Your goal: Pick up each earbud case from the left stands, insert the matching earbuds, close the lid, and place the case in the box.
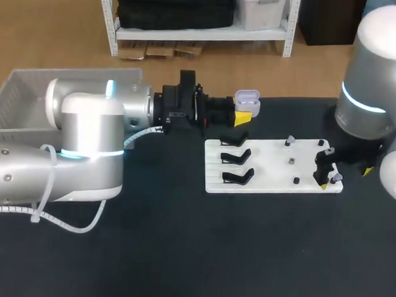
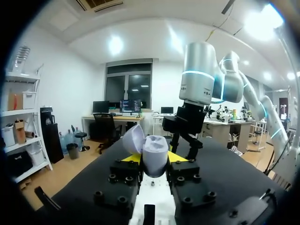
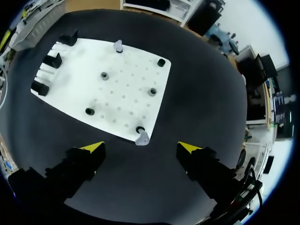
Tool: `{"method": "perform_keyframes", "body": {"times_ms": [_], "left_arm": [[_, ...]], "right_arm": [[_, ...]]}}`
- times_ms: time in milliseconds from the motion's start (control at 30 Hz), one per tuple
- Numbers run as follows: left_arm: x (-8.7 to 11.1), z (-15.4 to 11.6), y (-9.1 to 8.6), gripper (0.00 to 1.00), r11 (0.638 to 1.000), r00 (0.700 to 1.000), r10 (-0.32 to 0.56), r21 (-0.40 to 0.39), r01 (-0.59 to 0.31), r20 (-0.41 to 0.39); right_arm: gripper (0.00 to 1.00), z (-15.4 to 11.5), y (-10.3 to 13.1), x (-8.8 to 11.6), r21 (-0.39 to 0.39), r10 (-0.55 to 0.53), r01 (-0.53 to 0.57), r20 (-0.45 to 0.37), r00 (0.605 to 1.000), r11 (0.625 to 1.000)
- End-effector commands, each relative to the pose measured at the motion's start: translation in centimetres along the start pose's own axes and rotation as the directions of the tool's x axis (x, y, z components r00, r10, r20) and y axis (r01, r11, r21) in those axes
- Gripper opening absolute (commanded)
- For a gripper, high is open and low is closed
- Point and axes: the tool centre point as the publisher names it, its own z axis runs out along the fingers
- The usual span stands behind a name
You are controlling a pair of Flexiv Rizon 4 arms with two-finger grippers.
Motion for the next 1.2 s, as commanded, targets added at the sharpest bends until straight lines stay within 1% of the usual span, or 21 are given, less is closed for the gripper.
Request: {"method": "perform_keyframes", "body": {"times_ms": [33, 67, 133, 167, 233, 267, 400, 600, 1033, 1133, 1200], "left_arm": [[0.1, 0.0, -0.1, 0.00, 1.000, 1.000, 0.004, -0.004, -0.004, 0.007], [0.1, 0.0, -0.1, 0.00, 1.000, 1.000, 0.004, -0.004, -0.004, 0.007], [0.1, 0.0, -0.1, 0.00, 1.000, 1.000, 0.004, -0.004, -0.004, 0.007], [0.1, 0.0, -0.1, 0.00, 1.000, 1.000, 0.004, -0.004, -0.004, 0.007], [0.1, 0.0, -0.1, 0.00, 1.000, 1.000, 0.004, -0.004, -0.004, 0.007], [0.1, 0.0, -0.1, 0.00, 1.000, 1.000, 0.004, -0.004, -0.004, 0.007], [0.1, 0.0, -0.1, 0.00, 1.000, 1.000, 0.004, -0.004, -0.004, 0.007], [0.1, 0.0, -0.1, 0.00, 1.000, 1.000, 0.004, -0.004, -0.004, 0.007], [0.1, 0.0, -0.1, 0.00, 1.000, 1.000, 0.004, -0.004, -0.004, 0.007], [0.1, 0.0, -0.1, 0.00, 1.000, 1.000, 0.004, -0.004, -0.004, 0.007], [0.1, 0.0, -0.1, 0.00, 1.000, 1.000, 0.004, -0.004, -0.004, 0.007]], "right_arm": [[0.93, 0.1, -0.2, 0.9, -0.009, -0.035, 0.035, -0.002, 0.999, 0.999], [0.84, 0.1, -0.2, 0.9, -0.013, -0.048, 0.048, -0.002, 0.999, 0.999], [0.77, 0.3, -0.2, 0.9, -0.013, -0.052, 0.052, -0.005, 0.999, 0.999], [0.75, 0.3, -0.2, 0.9, -0.018, -0.055, 0.055, -0.004, 0.998, 0.998], [0.56, 0.4, -0.3, 0.8, -0.020, -0.058, 0.057, -0.002, 0.998, 0.998], [0.50, 0.5, -0.3, 0.7, -0.022, -0.059, 0.059, -0.001, 0.998, 0.998], [0.47, 0.5, -0.1, 0.2, -0.030, -0.081, 0.081, -0.003, 0.997, 0.996], [0.48, 0.8, 0.0, -0.2, -0.034, -0.099, 0.099, -0.007, 0.995, 0.995], [0.45, 1.8, -0.5, -0.9, -0.034, -0.116, 0.115, -0.017, 0.993, 0.993], [0.41, 1.8, -0.5, -1.0, -0.035, -0.113, 0.112, -0.020, 0.993, 0.993], [0.40, 1.9, -0.4, -1.0, -0.038, -0.113, 0.112, -0.022, 0.993, 0.993]]}}
